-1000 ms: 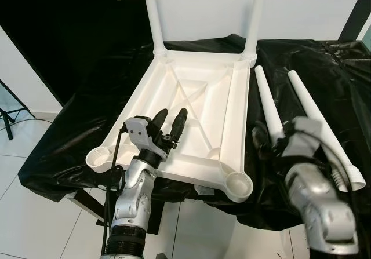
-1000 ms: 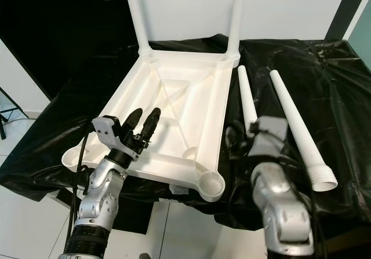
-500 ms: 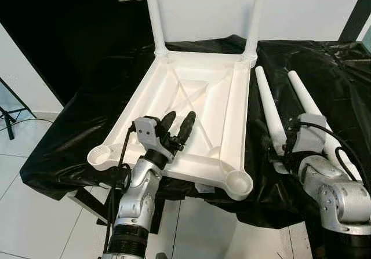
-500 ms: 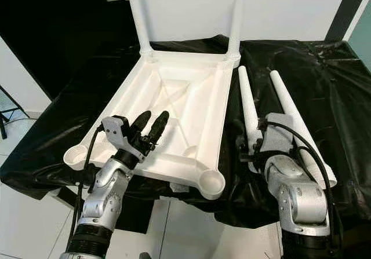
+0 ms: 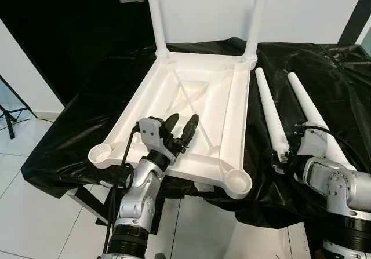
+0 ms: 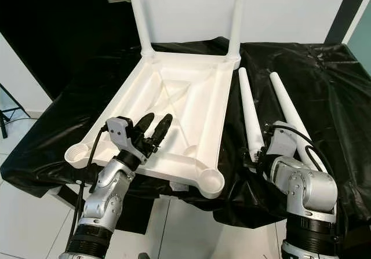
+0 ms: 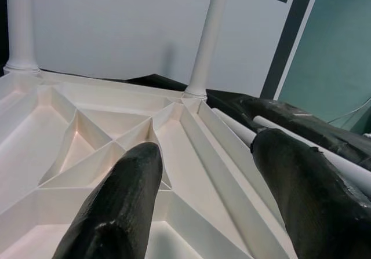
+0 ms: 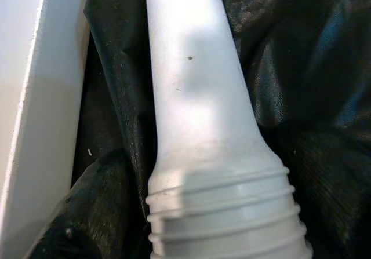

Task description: Building children table

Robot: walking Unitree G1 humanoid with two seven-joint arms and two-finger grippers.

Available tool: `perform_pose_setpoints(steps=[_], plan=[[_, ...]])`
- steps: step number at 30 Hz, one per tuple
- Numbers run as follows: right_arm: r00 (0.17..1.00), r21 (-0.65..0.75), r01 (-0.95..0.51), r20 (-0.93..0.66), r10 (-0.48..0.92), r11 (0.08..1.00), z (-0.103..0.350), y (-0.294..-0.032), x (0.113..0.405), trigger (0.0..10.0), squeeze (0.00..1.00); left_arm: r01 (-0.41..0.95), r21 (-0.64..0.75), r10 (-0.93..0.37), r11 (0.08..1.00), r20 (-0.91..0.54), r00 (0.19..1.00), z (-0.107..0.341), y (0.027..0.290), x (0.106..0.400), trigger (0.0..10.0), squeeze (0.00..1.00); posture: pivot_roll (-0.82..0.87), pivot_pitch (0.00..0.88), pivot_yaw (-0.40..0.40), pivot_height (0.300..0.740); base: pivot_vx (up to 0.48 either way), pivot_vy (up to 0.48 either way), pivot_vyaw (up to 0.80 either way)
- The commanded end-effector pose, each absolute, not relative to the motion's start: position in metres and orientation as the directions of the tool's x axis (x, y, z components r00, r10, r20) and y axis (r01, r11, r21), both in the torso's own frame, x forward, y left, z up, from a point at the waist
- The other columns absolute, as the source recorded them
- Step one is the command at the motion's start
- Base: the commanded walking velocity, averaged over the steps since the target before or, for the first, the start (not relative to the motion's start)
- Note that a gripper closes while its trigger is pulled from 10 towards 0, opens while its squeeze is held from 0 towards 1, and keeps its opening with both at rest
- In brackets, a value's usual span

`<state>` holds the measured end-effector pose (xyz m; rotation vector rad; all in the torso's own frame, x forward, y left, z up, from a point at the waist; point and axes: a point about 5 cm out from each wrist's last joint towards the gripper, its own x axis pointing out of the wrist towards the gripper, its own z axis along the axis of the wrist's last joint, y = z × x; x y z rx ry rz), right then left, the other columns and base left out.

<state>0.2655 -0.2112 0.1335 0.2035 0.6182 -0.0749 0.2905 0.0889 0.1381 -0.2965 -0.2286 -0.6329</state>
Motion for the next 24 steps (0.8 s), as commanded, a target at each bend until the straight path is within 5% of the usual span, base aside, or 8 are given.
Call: perform_pose_setpoints(steps=[1,2,3,4,15,24], plan=[[0.758,0.186,0.177,-0.652,-0.013,0.966,0.118,-0.214,0.259,10.0,0.00,0.598,-0.200,-0.543,0.776,0.272,0.795,0.134,0.090,0.292,10.0,0.00,-0.12,0.001,0.040,0.740,0.000,0.000,0.00],[0.744,0.184,0.204,-0.667,-0.030,0.962,0.114,-0.218,0.254,5.7,0.00,0.594,-0.201,-0.540,0.779,0.269,0.798,0.134,0.091,0.293,10.0,0.00,-0.13,0.003,0.042,0.740,0.000,0.000,0.00],[0.735,0.182,0.219,-0.677,-0.040,0.958,0.111,-0.220,0.251,5.7,0.00,0.592,-0.201,-0.538,0.781,0.266,0.800,0.133,0.092,0.293,10.0,0.00,-0.13,0.003,0.042,0.740,0.000,0.000,0.00],[0.729,0.181,0.224,-0.683,-0.042,0.958,0.108,-0.220,0.249,0.0,0.00,0.591,-0.202,-0.538,0.781,0.263,0.801,0.133,0.092,0.293,10.0,0.00,-0.13,0.007,0.047,0.740,0.000,0.000,0.00],[0.827,0.186,0.183,-0.561,-0.049,0.965,0.133,-0.206,0.260,0.0,0.00,0.607,-0.201,-0.558,0.769,0.251,0.791,0.132,0.087,0.296,10.0,0.00,-0.15,0.014,0.060,0.740,0.000,0.000,0.00],[0.963,-0.077,0.023,-0.265,-0.043,0.997,0.185,-0.183,0.276,0.0,0.00,0.605,-0.201,-0.556,0.770,0.251,0.792,0.132,0.085,0.300,10.0,0.00,-0.15,0.010,0.060,0.740,0.000,0.000,0.00]])
